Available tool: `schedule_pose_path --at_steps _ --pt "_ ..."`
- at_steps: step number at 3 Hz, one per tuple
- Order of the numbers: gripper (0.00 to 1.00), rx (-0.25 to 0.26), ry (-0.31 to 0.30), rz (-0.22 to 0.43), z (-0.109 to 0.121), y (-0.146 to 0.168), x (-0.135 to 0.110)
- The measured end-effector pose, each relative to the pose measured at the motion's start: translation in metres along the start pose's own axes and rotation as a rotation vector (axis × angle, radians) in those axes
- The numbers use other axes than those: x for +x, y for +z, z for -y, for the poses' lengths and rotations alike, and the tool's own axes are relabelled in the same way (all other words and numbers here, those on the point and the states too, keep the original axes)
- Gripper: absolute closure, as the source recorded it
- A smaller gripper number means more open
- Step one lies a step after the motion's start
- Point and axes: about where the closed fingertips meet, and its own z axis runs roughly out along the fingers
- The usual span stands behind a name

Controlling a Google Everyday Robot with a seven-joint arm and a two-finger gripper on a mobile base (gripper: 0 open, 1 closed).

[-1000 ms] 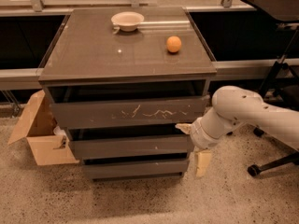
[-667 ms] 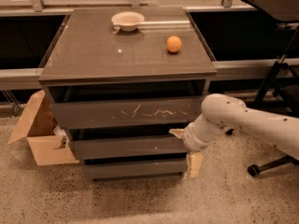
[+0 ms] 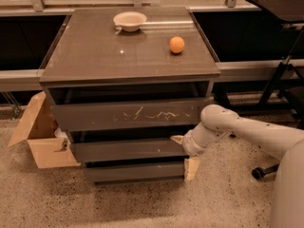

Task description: Open middle drawer

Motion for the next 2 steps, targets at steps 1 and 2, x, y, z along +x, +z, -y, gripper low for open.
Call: schedule_pose_path --at_steps 1,2 --pt "0.0 0.006 -0.006 -0.002 0.0024 0.0023 0.0016" --pt "0.0 0.027 -0.027 -0.008 0.0104 0.0099 0.0068"
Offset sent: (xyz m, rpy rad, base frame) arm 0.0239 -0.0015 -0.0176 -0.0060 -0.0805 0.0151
